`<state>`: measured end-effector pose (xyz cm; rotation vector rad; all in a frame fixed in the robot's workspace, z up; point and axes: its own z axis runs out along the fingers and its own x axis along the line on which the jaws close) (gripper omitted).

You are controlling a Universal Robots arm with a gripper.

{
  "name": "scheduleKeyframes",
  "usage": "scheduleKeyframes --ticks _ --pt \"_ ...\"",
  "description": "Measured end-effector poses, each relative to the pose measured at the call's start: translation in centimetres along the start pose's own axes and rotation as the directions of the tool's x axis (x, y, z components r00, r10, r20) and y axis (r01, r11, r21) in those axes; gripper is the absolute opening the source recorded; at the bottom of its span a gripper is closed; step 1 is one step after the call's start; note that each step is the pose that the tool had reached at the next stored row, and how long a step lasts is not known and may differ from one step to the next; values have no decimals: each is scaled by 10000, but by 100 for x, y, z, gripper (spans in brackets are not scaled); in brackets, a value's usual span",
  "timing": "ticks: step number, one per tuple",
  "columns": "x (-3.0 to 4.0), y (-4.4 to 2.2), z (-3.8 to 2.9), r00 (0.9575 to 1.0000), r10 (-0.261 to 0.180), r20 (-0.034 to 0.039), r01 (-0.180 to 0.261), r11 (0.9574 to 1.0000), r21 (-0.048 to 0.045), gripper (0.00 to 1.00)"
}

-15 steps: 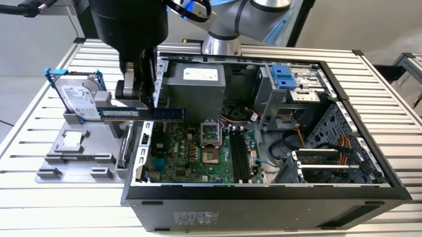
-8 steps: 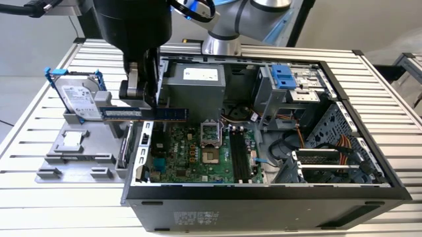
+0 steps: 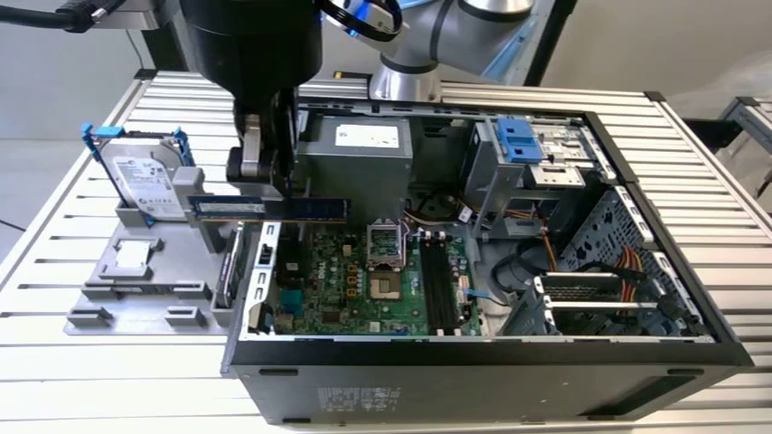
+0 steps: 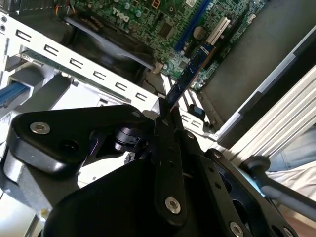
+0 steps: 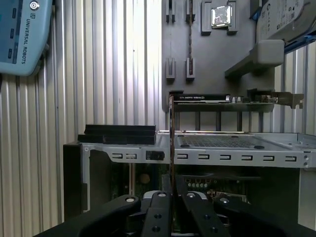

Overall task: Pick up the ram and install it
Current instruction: 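Pick up the ram and move it above insertion slot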

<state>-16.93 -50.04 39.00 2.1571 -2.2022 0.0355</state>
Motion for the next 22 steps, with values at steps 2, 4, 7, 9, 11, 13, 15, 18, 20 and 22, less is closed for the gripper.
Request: scheduleKeyframes --ticks 2,4,7,9,11,13,15,18,20,22 --pt "0 -11 0 10000 0 0 0 10000 0 0" --pt "-1 -23 -1 10000 1 -2 -1 10000 -1 0" --pt "-1 -41 -1 10000 1 0 -1 10000 0 0" --pt "-1 -52 -2 10000 0 -1 0 10000 -1 0" --pt "-1 -63 -2 10000 0 0 0 10000 -1 0" --pt "-2 -75 -2 10000 1 -1 -1 10000 -1 0" --pt "-2 -88 -2 10000 0 0 0 10000 -1 0" --pt "-2 -109 -3 10000 0 0 0 10000 0 0" --pt "-2 -122 -4 10000 0 -1 0 10000 -1 0" --pt "-3 -136 -4 10000 1 -1 -1 10000 0 0"
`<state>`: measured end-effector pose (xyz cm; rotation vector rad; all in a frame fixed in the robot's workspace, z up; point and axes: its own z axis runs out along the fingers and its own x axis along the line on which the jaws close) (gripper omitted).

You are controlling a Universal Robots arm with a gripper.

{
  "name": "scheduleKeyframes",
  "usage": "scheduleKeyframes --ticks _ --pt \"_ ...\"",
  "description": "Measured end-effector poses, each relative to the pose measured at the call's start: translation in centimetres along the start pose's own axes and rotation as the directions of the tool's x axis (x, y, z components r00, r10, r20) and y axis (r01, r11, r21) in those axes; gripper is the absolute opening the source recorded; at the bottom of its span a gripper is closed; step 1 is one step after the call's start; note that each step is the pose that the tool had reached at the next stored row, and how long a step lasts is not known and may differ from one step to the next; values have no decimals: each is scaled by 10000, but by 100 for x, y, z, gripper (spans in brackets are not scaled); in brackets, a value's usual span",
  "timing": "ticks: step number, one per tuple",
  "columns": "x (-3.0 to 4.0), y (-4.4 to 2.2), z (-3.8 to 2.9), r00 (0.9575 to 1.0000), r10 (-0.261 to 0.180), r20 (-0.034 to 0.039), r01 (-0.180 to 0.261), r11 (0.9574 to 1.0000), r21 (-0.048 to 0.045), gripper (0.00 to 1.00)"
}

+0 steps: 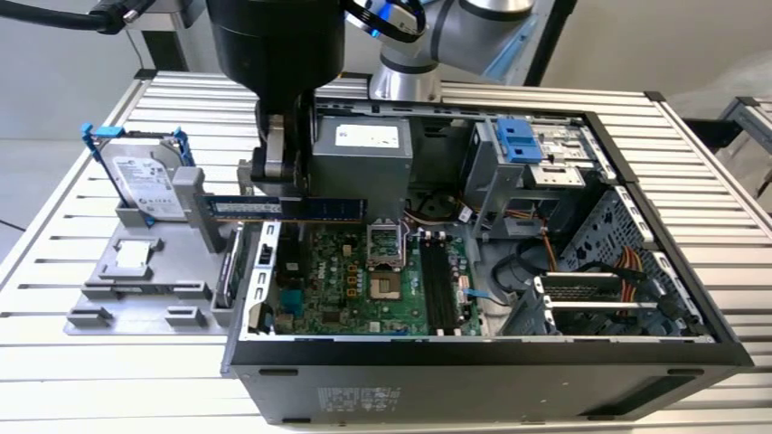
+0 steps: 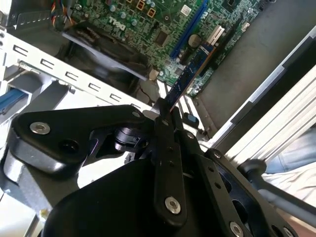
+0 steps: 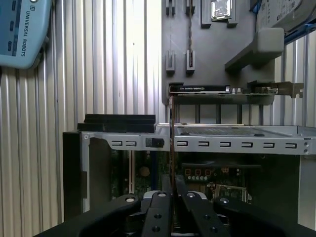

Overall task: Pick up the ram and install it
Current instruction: 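Pick up the ram and move it above insertion slot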

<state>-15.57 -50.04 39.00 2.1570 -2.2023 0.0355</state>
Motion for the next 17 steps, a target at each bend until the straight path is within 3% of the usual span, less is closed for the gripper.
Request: scheduleKeyframes --ticks 17 --pt "-2 -119 -3 10000 0 0 0 10000 0 0"
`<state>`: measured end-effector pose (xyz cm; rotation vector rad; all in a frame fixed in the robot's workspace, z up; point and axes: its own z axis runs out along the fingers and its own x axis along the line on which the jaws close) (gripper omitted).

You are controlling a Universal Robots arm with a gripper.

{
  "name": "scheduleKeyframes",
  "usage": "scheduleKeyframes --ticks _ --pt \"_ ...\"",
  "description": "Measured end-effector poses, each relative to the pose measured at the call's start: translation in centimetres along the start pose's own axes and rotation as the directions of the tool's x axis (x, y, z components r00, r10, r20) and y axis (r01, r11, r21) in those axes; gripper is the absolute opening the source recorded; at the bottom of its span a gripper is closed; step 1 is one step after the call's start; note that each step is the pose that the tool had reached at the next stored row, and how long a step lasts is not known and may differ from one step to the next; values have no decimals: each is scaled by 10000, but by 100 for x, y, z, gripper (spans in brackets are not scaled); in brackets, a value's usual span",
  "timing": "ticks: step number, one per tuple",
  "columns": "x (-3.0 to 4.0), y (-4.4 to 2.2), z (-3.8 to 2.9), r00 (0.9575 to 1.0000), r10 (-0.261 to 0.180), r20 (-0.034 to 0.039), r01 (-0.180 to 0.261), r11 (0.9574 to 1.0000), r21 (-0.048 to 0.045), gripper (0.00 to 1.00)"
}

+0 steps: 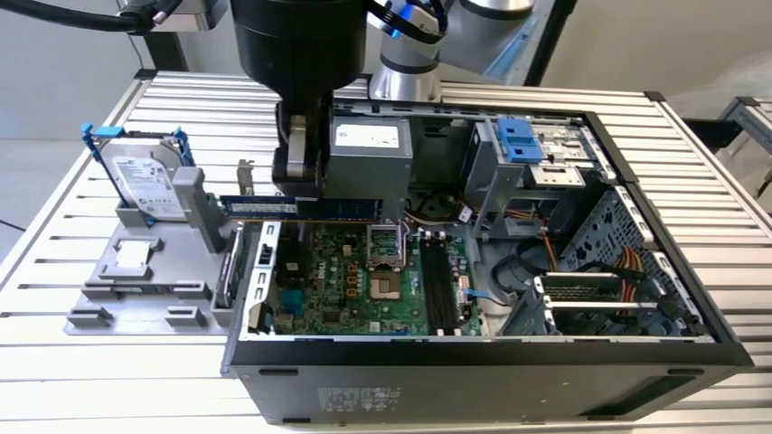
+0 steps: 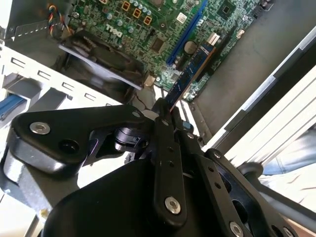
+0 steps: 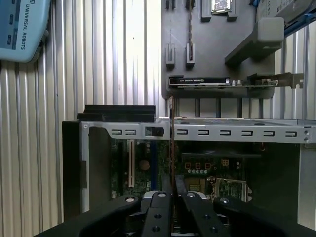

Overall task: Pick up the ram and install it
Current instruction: 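Pick up the ram and move it above insertion slot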

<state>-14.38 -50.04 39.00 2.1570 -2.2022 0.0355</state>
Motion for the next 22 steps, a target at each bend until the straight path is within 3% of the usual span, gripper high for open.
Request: scheduleKeyframes --ticks 22 --pt "-3 -160 -4 10000 0 1 0 10000 0 0"
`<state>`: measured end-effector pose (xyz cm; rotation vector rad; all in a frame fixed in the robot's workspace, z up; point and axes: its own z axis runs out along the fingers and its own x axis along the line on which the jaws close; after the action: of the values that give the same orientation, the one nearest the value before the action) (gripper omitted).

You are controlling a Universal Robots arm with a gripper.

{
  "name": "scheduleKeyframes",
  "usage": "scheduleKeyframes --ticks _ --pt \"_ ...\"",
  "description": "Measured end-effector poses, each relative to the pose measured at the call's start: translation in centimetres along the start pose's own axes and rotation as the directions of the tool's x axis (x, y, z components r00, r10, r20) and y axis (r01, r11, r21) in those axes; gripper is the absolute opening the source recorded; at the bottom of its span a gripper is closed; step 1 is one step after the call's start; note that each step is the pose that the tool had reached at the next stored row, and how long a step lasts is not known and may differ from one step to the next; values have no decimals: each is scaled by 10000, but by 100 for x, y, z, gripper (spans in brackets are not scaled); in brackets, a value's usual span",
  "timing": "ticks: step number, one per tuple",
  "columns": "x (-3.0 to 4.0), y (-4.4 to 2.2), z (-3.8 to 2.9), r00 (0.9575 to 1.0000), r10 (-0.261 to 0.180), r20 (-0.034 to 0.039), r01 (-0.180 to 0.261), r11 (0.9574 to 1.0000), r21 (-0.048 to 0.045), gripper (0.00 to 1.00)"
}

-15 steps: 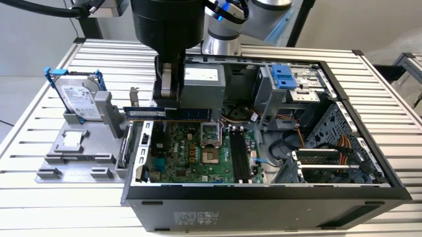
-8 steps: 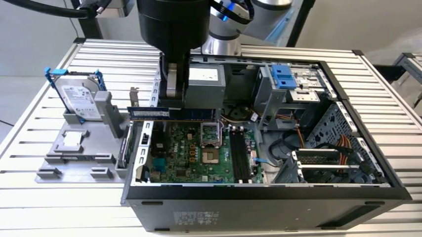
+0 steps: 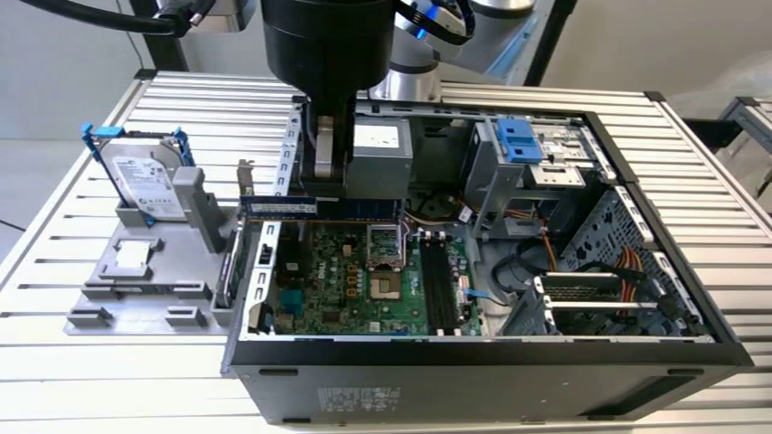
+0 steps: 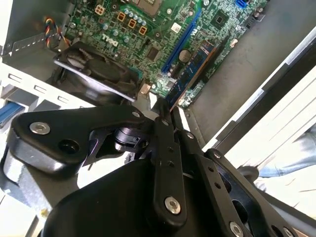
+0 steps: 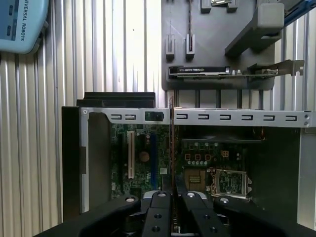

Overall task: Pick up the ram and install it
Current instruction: 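Pick up the ram and move it above insertion slot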

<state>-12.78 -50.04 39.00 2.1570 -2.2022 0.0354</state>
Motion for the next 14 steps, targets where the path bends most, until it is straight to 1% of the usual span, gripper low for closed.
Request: scheduleKeyframes --ticks 14 --pt "-2 -102 -2 10000 -1 0 1 10000 0 0"
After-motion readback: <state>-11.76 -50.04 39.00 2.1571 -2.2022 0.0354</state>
